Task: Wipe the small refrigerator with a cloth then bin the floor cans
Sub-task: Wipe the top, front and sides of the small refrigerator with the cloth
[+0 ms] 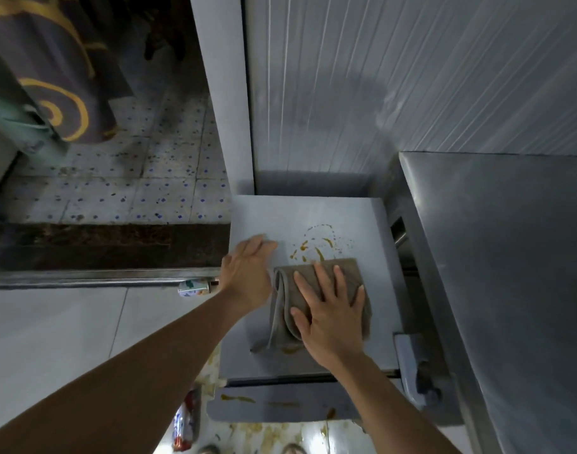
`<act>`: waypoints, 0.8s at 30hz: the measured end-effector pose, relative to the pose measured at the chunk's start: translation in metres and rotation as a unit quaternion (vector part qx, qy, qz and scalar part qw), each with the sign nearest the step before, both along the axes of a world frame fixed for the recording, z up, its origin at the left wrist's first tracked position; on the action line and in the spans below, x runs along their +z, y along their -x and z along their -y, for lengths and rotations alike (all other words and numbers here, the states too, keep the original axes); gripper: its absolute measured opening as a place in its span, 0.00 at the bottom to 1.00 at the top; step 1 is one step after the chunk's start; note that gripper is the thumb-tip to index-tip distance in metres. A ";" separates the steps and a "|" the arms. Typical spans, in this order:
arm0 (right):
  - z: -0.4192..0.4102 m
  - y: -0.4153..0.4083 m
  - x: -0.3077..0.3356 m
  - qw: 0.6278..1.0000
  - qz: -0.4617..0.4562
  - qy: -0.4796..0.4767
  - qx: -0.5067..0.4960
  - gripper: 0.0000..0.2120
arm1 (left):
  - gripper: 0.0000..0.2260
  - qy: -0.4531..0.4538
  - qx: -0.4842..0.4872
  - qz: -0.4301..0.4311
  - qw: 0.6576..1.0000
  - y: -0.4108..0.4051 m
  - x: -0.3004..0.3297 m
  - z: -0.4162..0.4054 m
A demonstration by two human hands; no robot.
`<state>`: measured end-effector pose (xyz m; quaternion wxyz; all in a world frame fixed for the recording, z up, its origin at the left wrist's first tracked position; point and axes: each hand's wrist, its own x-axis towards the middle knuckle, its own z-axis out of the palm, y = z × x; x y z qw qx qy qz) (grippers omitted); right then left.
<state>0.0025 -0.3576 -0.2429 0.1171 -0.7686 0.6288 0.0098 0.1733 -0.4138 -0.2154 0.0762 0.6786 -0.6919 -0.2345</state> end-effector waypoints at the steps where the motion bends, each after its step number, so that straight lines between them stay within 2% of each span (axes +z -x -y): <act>1: 0.005 0.002 -0.001 1.000 -0.004 0.004 -0.013 0.27 | 0.28 0.000 -0.013 0.016 1.000 0.000 -0.003 0.006; 4: 0.044 0.009 -0.006 0.998 -0.018 0.002 -0.058 0.28 | 0.28 0.013 -0.028 0.042 0.999 0.001 -0.012 0.021; 9: 0.119 0.009 -0.006 0.993 -0.003 -0.004 -0.122 0.28 | 0.26 0.034 -0.017 0.032 0.999 0.000 -0.020 0.027; 11: 0.115 0.006 -0.004 0.993 -0.002 0.002 -0.120 0.27 | 0.26 0.014 -0.012 0.027 0.999 0.001 -0.017 0.031; 15: 0.044 0.015 -0.002 0.996 -0.019 0.062 -0.066 0.27 | 0.28 -0.021 0.009 0.030 0.999 0.007 -0.009 0.045; 17: 0.036 0.030 -0.003 0.997 -0.025 0.048 -0.062 0.27 | 0.28 -0.022 0.007 0.051 0.998 0.010 -0.011 0.052; 24: 0.146 0.050 -0.004 0.987 -0.002 0.002 -0.162 0.28 | 0.29 -0.022 0.016 0.055 0.998 0.009 -0.020 0.057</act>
